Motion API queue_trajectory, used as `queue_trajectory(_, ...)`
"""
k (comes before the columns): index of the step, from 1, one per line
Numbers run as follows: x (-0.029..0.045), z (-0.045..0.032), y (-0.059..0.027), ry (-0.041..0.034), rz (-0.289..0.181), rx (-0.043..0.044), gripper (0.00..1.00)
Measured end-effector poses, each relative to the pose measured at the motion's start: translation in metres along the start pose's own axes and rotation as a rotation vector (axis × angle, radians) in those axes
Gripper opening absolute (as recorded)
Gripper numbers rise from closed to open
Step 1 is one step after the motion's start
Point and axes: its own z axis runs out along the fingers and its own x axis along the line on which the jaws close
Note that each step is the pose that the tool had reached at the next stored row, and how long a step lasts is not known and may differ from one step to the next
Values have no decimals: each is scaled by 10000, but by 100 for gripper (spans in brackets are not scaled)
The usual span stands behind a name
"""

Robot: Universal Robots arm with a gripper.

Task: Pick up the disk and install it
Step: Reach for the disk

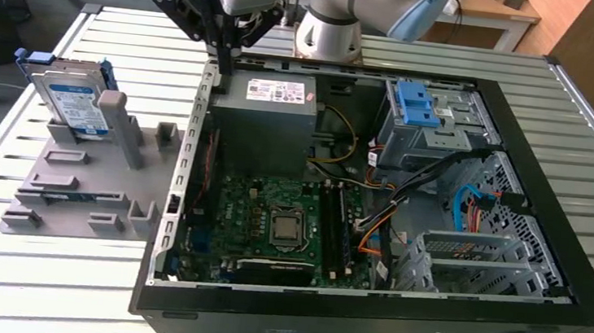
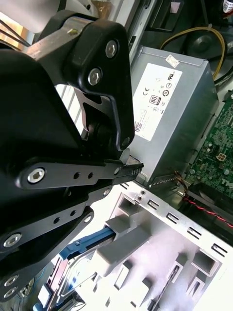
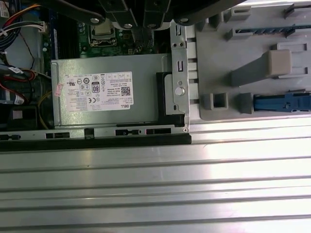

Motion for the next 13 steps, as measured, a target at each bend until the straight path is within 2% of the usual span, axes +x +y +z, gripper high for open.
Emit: queue_trajectory(13, 77, 5, -6, -1, 0, -1, 11)
